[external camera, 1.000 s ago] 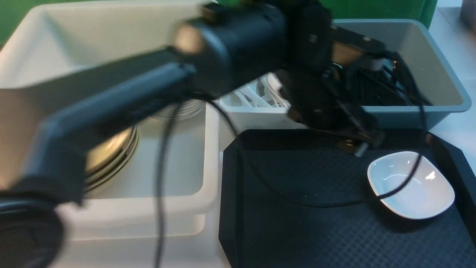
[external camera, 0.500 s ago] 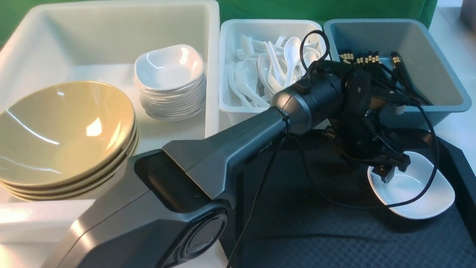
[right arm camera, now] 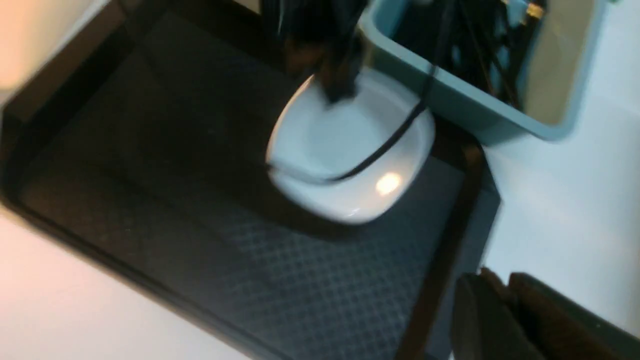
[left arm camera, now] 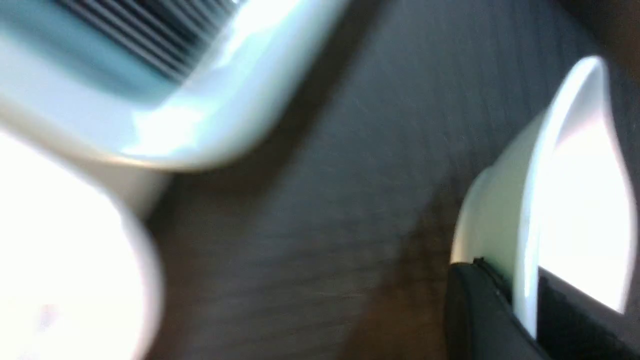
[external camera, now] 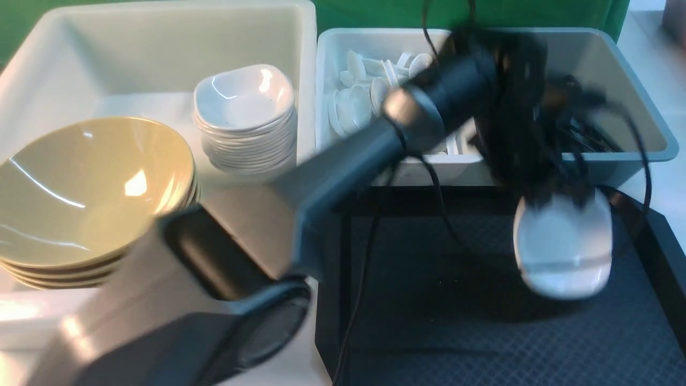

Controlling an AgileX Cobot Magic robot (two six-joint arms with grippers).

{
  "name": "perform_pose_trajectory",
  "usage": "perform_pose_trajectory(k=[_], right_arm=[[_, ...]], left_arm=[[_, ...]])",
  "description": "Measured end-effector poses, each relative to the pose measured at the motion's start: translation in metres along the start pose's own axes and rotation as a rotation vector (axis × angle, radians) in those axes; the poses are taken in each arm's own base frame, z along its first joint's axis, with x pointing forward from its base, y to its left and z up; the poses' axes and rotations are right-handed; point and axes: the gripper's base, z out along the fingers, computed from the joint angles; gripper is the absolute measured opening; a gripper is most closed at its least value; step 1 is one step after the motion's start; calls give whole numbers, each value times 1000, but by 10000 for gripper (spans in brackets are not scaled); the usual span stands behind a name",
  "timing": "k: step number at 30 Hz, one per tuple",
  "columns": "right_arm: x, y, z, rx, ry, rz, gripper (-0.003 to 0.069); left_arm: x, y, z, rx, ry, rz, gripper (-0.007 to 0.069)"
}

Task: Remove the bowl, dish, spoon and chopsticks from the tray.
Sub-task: Use the left arm to put the plate into the large storage box on the left

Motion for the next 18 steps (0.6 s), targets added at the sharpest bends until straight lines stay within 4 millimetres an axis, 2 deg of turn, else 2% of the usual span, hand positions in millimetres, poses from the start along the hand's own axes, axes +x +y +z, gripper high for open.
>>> perform_pose_trajectory(k=[1, 2, 4, 5, 7, 8, 9, 10, 11, 12, 15, 16, 17, 18], right_arm=[[-6, 2, 4, -29, 2, -23, 95], [-8, 3, 5, -41, 2, -25, 95], [-25, 12, 19, -144, 7, -75, 80], [-30, 14, 22, -172, 4, -84, 75], [-46, 24, 35, -289, -1, -107, 54], [-48, 25, 36, -298, -4, -110, 53], [-56, 31, 44, -366, -7, -122, 47], [-56, 32, 45, -374, -7, -124, 46], [-61, 37, 51, -422, -8, -145, 44], [-63, 40, 54, -439, -6, -153, 44], [-69, 49, 61, -474, -25, -180, 44], [-70, 49, 61, -474, -29, -183, 44], [-73, 53, 65, -484, -47, -194, 44], [-75, 56, 67, -489, -57, -197, 44]], left_arm=[[-7, 4, -28, -40, -50, 5, 2], [-9, 4, -40, -54, -70, 10, 2], [-18, 12, -116, -143, -203, -5, 2], [-18, 16, -133, -163, -230, -15, 2], [-12, 26, -189, -228, -303, -48, 2], [-12, 28, -189, -231, -304, -53, 2], [0, 39, -212, -267, -300, -85, 0], [2, 39, -220, -272, -307, -89, 0], [19, 54, -235, -307, -277, -133, 0], [31, 64, -243, -329, -249, -165, 0], [75, 97, -260, -393, -155, -264, 0], [77, 100, -258, -396, -143, -274, 0], [100, 116, -271, -428, -134, -336, 0], [112, 127, -277, -445, -139, -377, 0]])
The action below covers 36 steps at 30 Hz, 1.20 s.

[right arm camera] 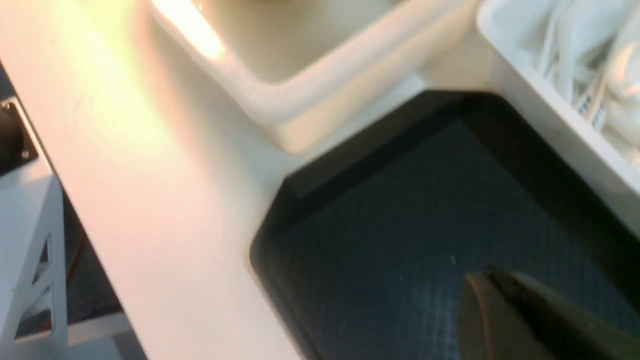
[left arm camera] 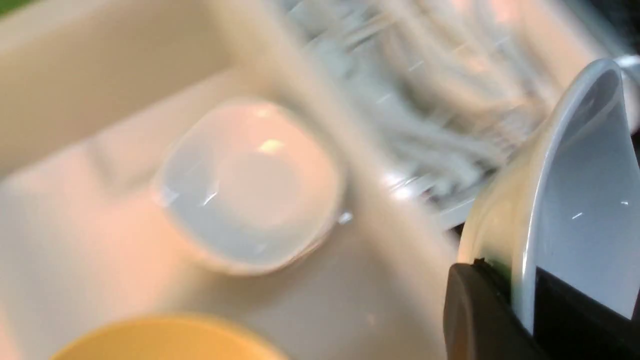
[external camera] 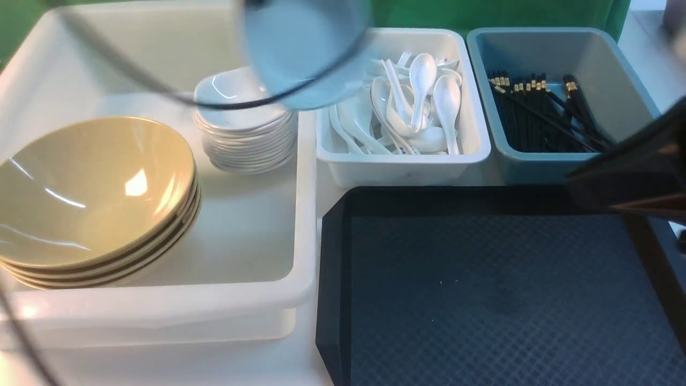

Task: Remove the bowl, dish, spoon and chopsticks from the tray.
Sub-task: Use the left arm to put the plate into the large storage box on the left

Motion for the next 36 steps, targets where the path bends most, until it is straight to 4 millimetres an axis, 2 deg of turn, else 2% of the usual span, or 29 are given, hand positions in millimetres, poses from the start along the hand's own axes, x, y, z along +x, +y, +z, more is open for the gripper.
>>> perform_pose_trajectory(k=[1, 2, 3, 5, 6, 9, 10, 13, 15, 17, 19, 21, 25, 26, 27, 28, 29, 30, 31, 33, 36], right_arm=[[-3, 1, 5, -6, -8, -8, 44], [-4, 1, 7, -10, -7, -11, 44], [-8, 3, 15, -23, -12, -22, 44], [-11, 7, 32, -56, 15, -34, 44], [-11, 8, 33, -62, 18, -38, 44], [-13, 18, 60, -124, 84, -67, 44], [-13, 18, 61, -124, 87, -66, 44], [-13, 25, 76, -159, 125, -83, 44], [-13, 26, 80, -164, 133, -83, 44], [-13, 26, 80, -165, 134, -83, 44], [-13, 26, 80, -166, 134, -85, 45], [-13, 26, 80, -165, 135, -85, 45], [-13, 26, 80, -165, 134, -94, 46], [-13, 26, 80, -165, 134, -96, 47], [-13, 26, 80, -165, 134, -96, 47], [-13, 26, 80, -166, 134, -101, 48], [-13, 26, 80, -166, 133, -103, 48], [-13, 26, 80, -166, 133, -106, 49], [-13, 26, 80, -166, 133, -106, 50], [-14, 26, 80, -165, 130, -110, 52], [-14, 26, 80, -159, 123, -119, 57]], left_arm=[[5, 16, 1, -20, -6, -42, 0], [6, 18, 0, -18, -12, -49, 0], [10, 38, 1, -30, -27, -106, 0], [14, 62, 13, -21, -58, -163, 0], [15, 64, 13, -19, -63, -171, 0], [12, 89, 47, -2, -116, -182, 0], [11, 90, 51, -4, -120, -177, 0], [10, 99, 94, -3, -129, -168, 0], [12, 100, 119, 6, -100, -168, 1], [16, 101, 134, 11, -75, -171, 4], [22, 103, 163, 9, -34, -171, 27], [24, 104, 170, 7, -28, -172, 46], [31, 106, 188, 6, 13, -169, 206], [32, 107, 190, -2, 23, -159, 282], [33, 107, 190, -5, 25, -155, 293], [33, 108, 190, -19, 35, -138, 385], [33, 108, 190, -19, 35, -138, 396], [33, 109, 188, -31, 43, -121, 472], [33, 110, 187, -36, 46, -114, 491], [28, 110, 178, -49, 46, -93, 592], [16, 109, 154, -57, 28, -79, 650]])
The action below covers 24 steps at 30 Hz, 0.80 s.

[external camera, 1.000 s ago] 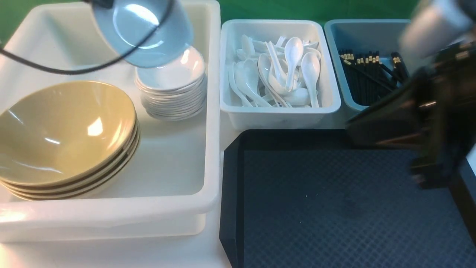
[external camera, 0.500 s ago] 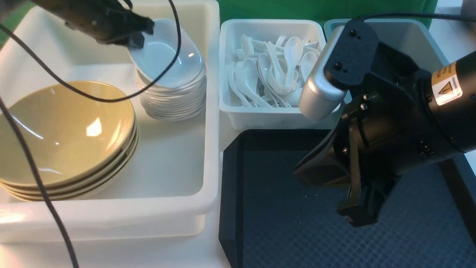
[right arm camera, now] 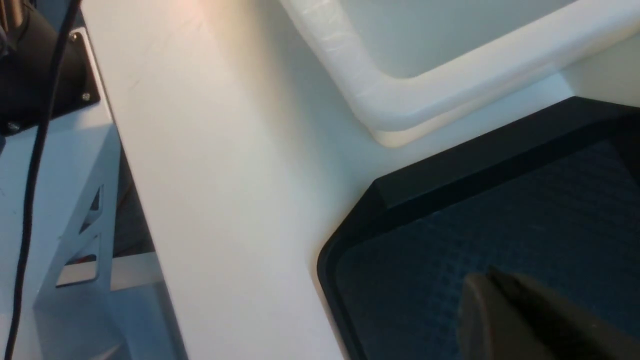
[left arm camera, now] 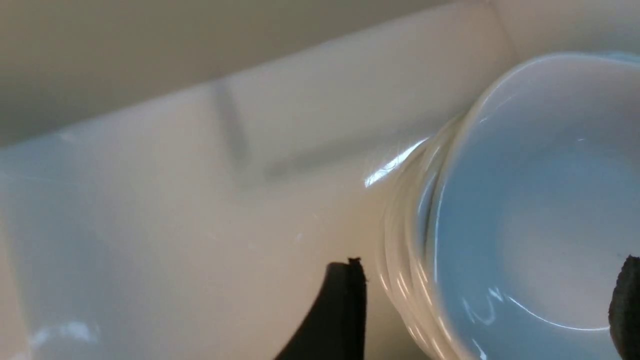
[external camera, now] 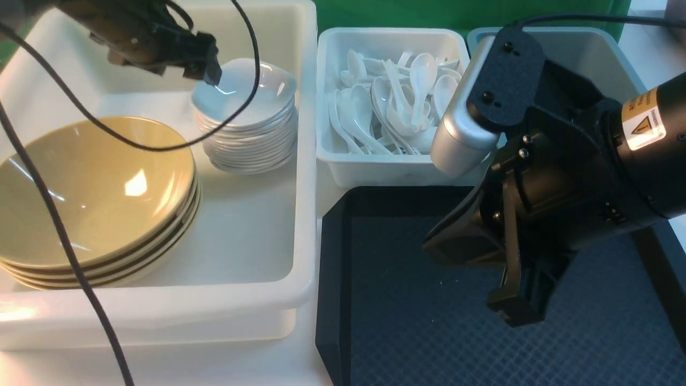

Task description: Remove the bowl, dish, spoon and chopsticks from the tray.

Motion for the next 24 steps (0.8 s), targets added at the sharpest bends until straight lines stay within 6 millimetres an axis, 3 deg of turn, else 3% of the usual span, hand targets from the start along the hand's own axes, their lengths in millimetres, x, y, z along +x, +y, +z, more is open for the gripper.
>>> perform_pose_trajectory(k=[6, 9, 10, 12, 14, 15, 18, 24], right_arm=[[0, -8, -2, 87, 11, -52, 59], [-7, -13, -9, 154, -12, -65, 60], [-8, -13, -10, 158, -15, -67, 60], [-13, -14, -15, 178, -41, -61, 62], [-14, -15, -16, 180, -48, -61, 62], [-14, -15, -16, 183, -53, -58, 62], [-15, -15, -16, 184, -57, -37, 64], [-9, -14, -16, 207, -120, -5, 71]], left_arm=[[-19, -12, -85, -7, -73, -11, 592], [-8, -30, -150, -47, -79, 33, 400], [-6, -31, -158, -59, -87, 37, 387], [17, -37, -194, -112, -87, 19, 213], [31, -38, -202, -122, -74, 5, 134], [55, -42, -220, -142, -79, 1, 54], [99, -50, -234, -145, -82, -8, 3], [205, -67, -243, -158, -206, -30, -11]])
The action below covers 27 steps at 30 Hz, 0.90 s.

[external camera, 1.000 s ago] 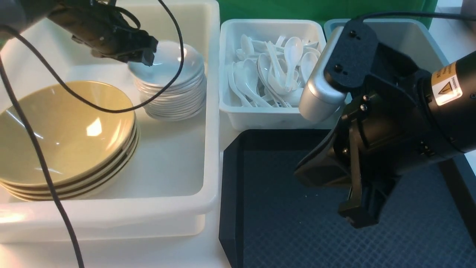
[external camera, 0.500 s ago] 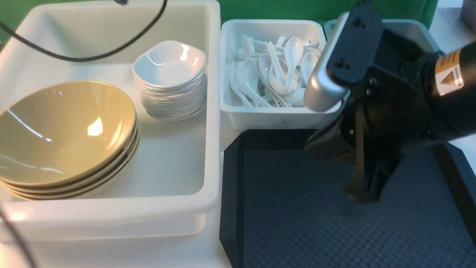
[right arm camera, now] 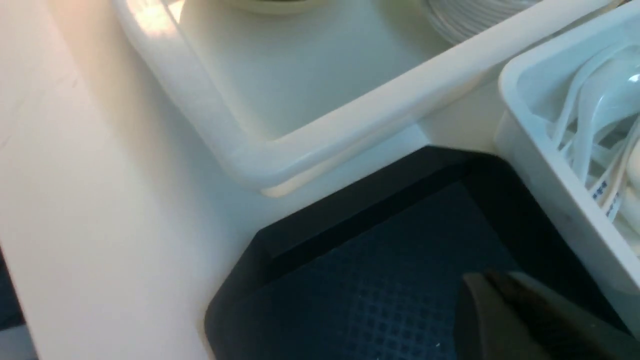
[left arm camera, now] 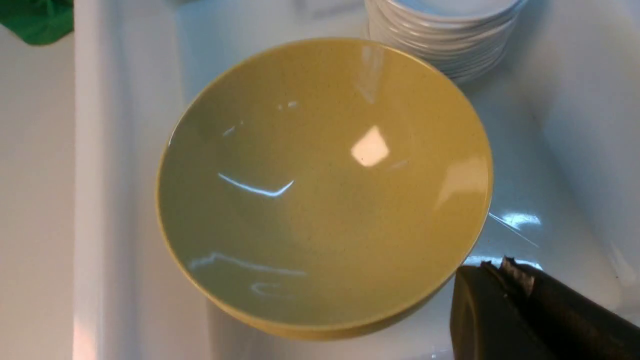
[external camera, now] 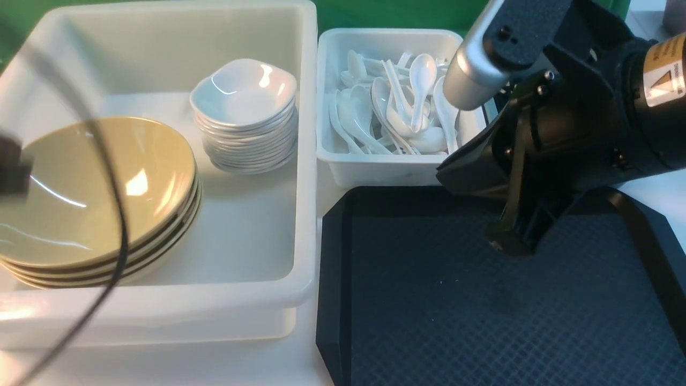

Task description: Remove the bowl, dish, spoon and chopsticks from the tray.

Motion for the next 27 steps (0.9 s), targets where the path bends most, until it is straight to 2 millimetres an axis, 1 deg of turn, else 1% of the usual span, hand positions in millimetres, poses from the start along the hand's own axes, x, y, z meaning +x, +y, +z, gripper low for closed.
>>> perform_pose_trajectory(k=[1, 2, 3, 5, 6, 7, 8, 9, 10, 13, 17, 20, 27], right_arm=[[1, 0, 0, 2, -5, 3, 72], [5, 1, -5, 16, -46, 13, 74], [8, 2, -8, 27, -78, 17, 76], [14, 4, -17, 55, -161, 28, 78], [21, 5, -22, 71, -210, 48, 78], [25, 7, -29, 86, -260, 55, 78], [29, 7, -32, 97, -295, 63, 78], [35, 9, -42, 118, -374, 83, 78], [37, 9, -42, 123, -389, 86, 79], [55, 14, -63, 174, -576, 108, 80], [72, 17, -76, 213, -721, 122, 83], [76, 18, -79, 224, -759, 124, 87], [78, 18, -77, 224, -757, 125, 97]], left_arm=[[6, -1, 2, 0, 3, -1, -11], [26, -3, -5, -6, -39, -22, -11], [40, -4, -13, -9, -82, -39, -11], [62, -6, -22, -12, -138, -70, -11], [77, -7, -26, -15, -171, -86, -11], [86, -8, -32, -22, -207, -92, -11], [92, -8, -34, -28, -225, -94, -11], [103, -9, -39, -35, -266, -103, -11], [105, -9, -40, -37, -271, -104, -11], [119, -9, -47, -47, -341, -116, -11], [121, -10, -47, -50, -376, -114, -11], [122, -11, -43, -38, -385, -120, -11], [128, -12, -33, -32, -346, -120, -11]])
